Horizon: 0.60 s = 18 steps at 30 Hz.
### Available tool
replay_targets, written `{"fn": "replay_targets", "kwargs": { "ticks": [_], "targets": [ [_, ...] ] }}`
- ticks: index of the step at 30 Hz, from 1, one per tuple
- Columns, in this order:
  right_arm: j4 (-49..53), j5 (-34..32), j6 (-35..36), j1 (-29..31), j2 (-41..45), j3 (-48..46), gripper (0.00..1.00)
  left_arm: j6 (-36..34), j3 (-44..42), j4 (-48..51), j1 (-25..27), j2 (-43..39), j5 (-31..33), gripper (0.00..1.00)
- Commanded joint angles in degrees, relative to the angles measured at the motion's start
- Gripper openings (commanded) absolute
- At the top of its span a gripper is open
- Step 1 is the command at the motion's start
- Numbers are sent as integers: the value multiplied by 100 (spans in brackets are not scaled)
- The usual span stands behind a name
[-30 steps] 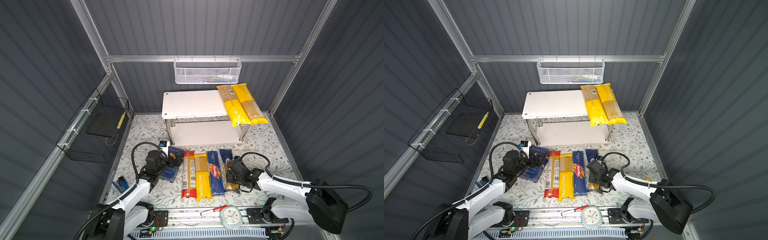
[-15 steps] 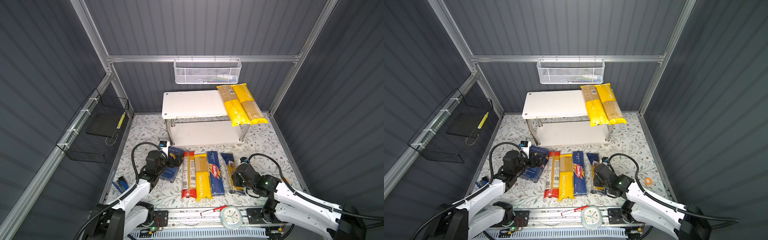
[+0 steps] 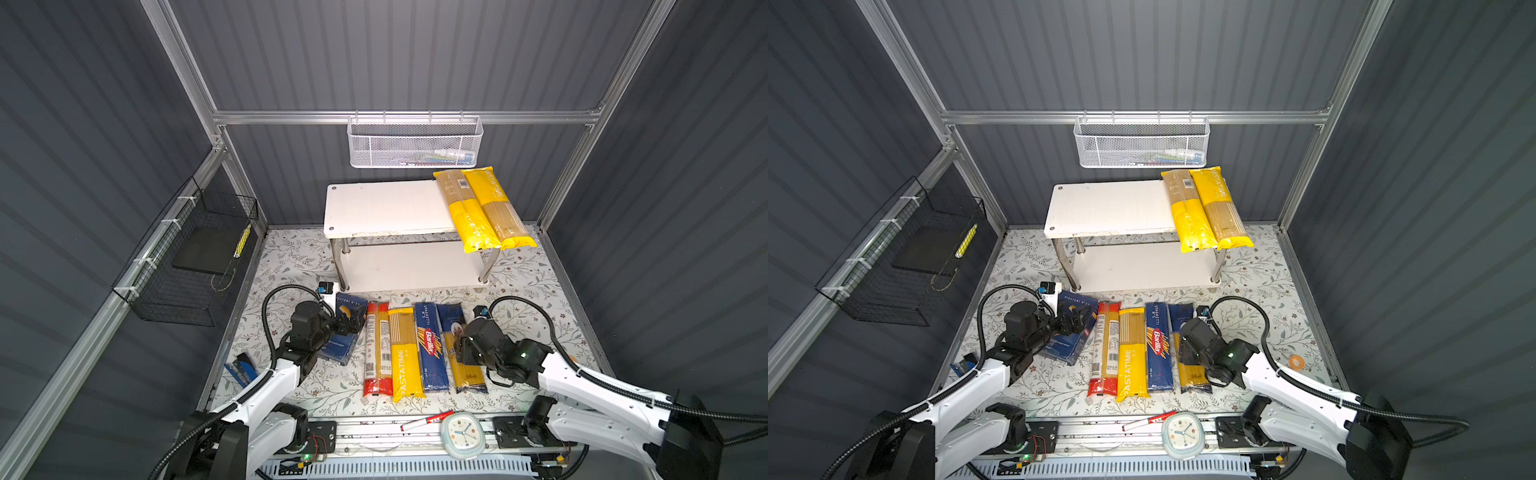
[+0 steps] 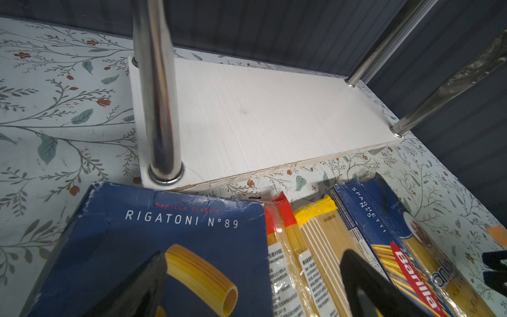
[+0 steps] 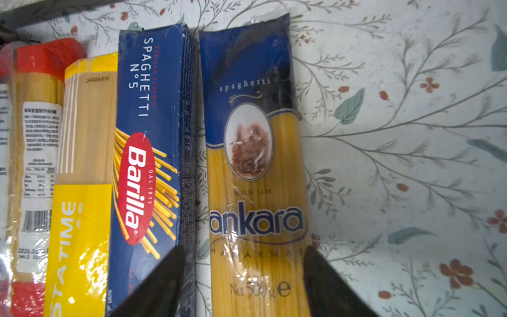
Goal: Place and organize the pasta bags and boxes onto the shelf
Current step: 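Drag the Ankara spaghetti pack toward the robot with the right gripper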
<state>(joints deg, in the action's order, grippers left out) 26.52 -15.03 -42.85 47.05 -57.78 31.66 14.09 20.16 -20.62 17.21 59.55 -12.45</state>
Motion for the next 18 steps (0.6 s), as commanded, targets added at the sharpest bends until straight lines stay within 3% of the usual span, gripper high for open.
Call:
{"fn": "replay_targets", "kwargs": {
  "ticks": [1,3,9,18],
  "targets": [
    [141,-111,52,9,-122,134,81,50,-12,54,10,-72,40,99],
    [236,-212,58,6,-251,136,89,50,-4,47,10,-65,21,100],
    [124,-149,219,-101,-974,179,99,59,-4,15,10,-20,13,99],
    [-644,317,655,-301,-1867,330,99,50,-12,31,10,-32,46,99]
  ]
}}
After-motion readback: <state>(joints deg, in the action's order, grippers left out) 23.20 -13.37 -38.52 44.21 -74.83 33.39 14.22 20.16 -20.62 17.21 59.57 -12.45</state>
